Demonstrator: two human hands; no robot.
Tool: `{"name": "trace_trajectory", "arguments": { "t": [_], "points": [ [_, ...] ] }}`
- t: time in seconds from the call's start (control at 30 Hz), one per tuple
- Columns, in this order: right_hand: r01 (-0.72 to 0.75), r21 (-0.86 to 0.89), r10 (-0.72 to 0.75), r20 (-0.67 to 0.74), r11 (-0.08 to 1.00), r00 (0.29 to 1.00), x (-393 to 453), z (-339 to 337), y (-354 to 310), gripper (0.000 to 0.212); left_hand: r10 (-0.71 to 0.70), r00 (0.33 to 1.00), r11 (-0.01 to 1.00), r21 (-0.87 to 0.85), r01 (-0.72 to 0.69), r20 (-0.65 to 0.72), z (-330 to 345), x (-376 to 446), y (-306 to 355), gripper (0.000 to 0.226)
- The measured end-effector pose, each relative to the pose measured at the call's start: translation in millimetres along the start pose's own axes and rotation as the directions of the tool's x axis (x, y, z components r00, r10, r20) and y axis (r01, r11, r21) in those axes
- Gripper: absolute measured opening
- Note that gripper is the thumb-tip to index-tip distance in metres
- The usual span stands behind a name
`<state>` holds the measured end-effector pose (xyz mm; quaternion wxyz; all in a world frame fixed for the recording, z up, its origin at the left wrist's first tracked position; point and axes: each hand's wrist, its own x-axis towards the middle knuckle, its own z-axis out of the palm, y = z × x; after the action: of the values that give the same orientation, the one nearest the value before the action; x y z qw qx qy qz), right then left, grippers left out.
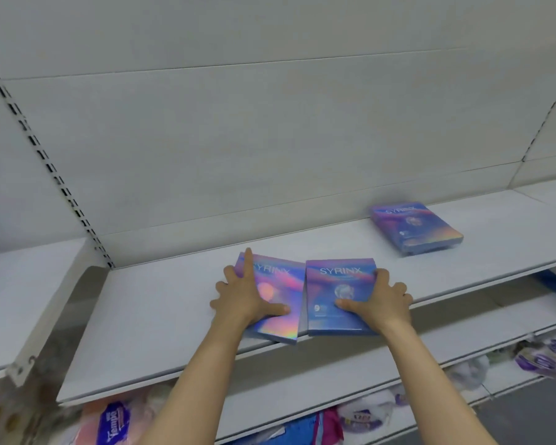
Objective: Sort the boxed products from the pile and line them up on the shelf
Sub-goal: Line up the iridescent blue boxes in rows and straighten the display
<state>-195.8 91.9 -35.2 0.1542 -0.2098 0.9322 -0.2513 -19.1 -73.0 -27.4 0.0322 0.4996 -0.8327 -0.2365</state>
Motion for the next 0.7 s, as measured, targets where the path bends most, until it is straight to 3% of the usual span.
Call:
{"name": "trace_trajectory", "arguments": {
  "t": [0.13,0.23,0.3,0.4,0.53,0.7],
  "points": [
    [0.026,0.324,-0.001,-0.076,0.946,0.997,-10.7,-1.4,9.7,0.087,0.001,0.998,0.944,-0.33,-0.023,-0.065,2.8,-1.8,-16.0,0.124],
    [0.107,0.516,-0.006,-0.193,0.85,0.981,-20.8,8.4,16.4,0.076,-0.04,0.987,0.808,-0.586,-0.061,-0.158,3.6,-9.2,-29.7,0.088],
    [0.139,0.622,0.026,-0.249,0.771,0.968,-30.9,14.8,17.8,0.068,-0.069,0.974,0.7,-0.706,-0.107,-0.216,2.2,-14.4,-36.9,0.076],
    [0.218,0.673,0.024,-0.331,0.707,0.943,-48.2,20.5,11.8,0.06,-0.071,0.956,0.565,-0.801,-0.198,-0.286,-2.6,-23.8,-49.8,0.062],
    [0.279,0.715,0.01,-0.371,0.641,0.928,-71.7,27.1,-8.2,0.056,-0.081,0.958,0.264,-0.933,-0.247,-0.276,-19.3,-42.2,-79.9,0.045],
    [0.366,0.756,-0.046,-0.408,0.543,0.912,-118.0,37.9,-48.4,0.055,-0.126,0.922,0.15,-0.926,-0.346,-0.365,-54.5,-69.0,-125.8,0.046]
  ]
}}
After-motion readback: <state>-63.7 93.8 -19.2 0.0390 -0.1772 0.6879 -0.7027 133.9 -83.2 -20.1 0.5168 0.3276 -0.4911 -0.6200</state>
